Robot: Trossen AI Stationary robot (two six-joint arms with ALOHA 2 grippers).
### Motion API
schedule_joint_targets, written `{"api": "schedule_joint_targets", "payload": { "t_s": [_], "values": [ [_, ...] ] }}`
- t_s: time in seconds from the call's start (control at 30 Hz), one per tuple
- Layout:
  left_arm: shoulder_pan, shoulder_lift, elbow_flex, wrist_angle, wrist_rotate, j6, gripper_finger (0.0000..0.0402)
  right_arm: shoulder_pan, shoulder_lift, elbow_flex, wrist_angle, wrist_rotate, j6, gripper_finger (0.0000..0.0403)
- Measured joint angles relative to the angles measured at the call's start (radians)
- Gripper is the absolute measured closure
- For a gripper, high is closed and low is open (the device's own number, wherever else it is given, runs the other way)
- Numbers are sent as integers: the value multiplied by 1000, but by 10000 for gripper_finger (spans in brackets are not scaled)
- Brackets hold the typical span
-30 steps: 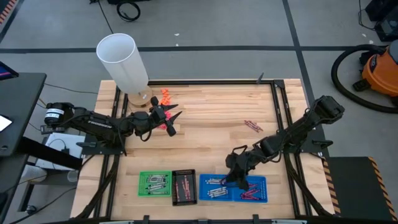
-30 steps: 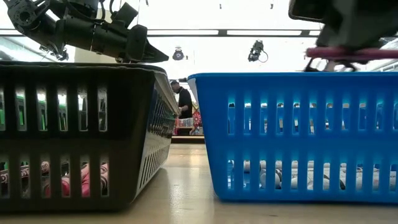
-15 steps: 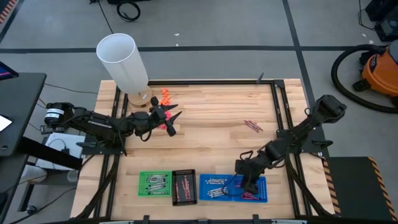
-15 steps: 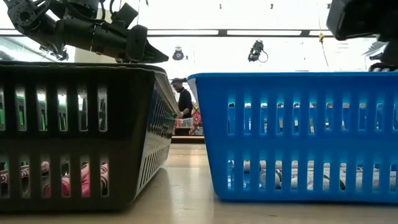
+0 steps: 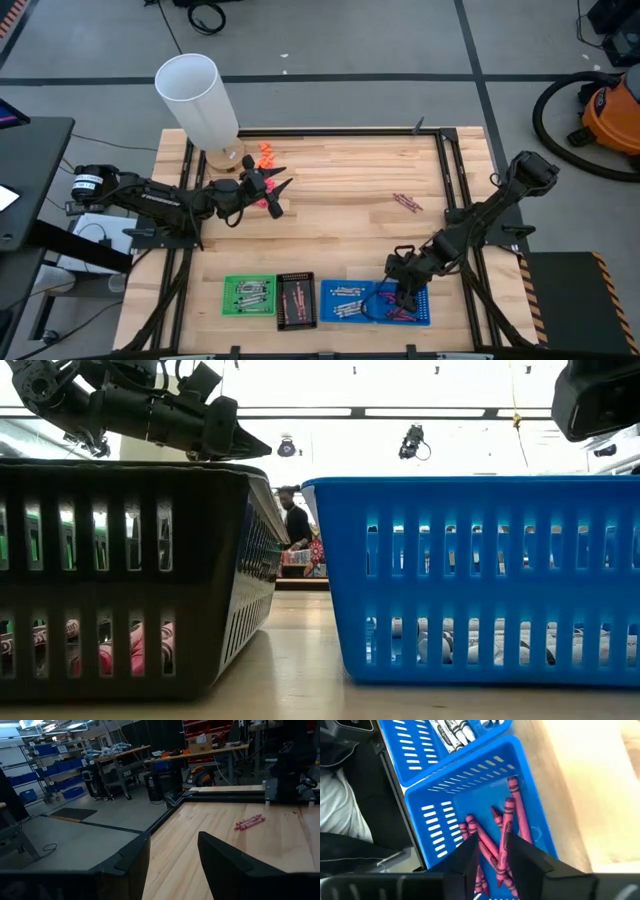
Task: Sort crayons
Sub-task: Put the pink crayon into the black bin
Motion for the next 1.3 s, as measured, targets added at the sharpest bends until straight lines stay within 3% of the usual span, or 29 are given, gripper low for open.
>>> {"api": "schedule_joint_targets", "payload": {
  "t_s": [0.13, 0.47, 0.63, 1.0, 1.3],
  "values": [
    [0, 0, 0, 1, 0, 0, 225, -19, -38, 0, -49, 19, -23, 275],
    [0, 0, 0, -1, 26, -17, 225, -69, -143, 0, -194, 251, -122, 277],
    [0, 0, 0, -6, 35, -31, 225, -104, -143, -10, -295, 315, -144, 277],
    [0, 0, 0, -8, 52, -39, 225, -216, -154, -110, -323, 376, -218, 278],
    [0, 0, 0, -8, 52, -39, 225, -383, -154, -132, -324, 374, -307, 278]
  ]
}}
